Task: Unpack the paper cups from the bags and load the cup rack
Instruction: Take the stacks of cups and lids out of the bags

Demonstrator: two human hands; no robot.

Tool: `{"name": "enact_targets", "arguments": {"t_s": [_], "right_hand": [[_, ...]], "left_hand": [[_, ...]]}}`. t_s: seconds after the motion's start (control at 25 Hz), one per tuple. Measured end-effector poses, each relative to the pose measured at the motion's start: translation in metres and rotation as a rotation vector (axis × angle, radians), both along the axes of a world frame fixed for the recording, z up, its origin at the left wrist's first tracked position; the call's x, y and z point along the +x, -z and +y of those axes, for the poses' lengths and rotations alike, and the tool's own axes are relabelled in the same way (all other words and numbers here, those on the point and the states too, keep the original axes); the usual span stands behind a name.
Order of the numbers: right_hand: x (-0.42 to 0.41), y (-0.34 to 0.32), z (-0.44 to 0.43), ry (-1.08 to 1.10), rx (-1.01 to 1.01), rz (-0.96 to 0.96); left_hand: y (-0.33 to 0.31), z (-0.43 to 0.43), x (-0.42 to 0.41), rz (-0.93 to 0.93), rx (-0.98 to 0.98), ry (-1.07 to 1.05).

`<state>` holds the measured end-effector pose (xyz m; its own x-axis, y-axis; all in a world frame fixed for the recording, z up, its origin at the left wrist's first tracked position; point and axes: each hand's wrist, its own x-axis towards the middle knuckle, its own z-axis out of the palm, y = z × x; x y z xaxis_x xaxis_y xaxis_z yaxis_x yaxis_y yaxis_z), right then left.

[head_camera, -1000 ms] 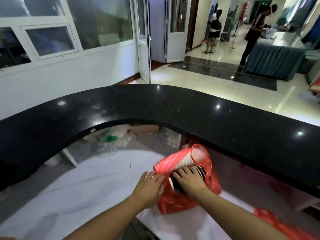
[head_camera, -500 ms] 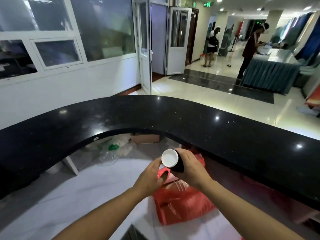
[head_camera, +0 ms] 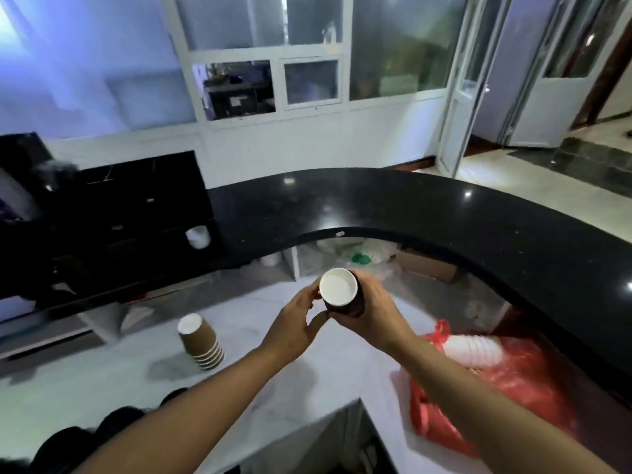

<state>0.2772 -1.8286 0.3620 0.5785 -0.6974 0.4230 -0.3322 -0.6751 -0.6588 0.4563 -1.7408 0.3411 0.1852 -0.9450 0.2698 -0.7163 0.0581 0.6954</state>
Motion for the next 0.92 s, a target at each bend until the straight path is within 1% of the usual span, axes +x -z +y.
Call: {"name": "enact_targets", "arguments": {"t_s": [0.24,0.4,0.48,0.68,0.8,0.92], "right_hand": [[0.153,-0.021,0.057,-0.22,0.18,-0.063],[0.257,-0.029,0.102,-0.342,0.222,-0.07],[0.297,-0.025,0.12,-0.37,0.273,-0.056],[0.385,0.019,0.164,-0.326,0.358,0.014],[0.412,0.065,0.179,-0.26,0.425,0.107],[0.426,0.112,0.184,-0.217,0.495,0.204]], "left_hand": [[-0.01,0.095,0.13,-0.07,-0.037,-0.245],[-0.018,0.155,0.224,-0.093,-0.057,-0.318],[-0.014,0.179,0.264,-0.091,-0.043,-0.35],[0.024,0.227,0.343,-0.022,0.089,-0.372],[0.064,0.238,0.374,0.046,0.22,-0.334],[0.099,0.243,0.387,0.121,0.356,-0.276]]}}
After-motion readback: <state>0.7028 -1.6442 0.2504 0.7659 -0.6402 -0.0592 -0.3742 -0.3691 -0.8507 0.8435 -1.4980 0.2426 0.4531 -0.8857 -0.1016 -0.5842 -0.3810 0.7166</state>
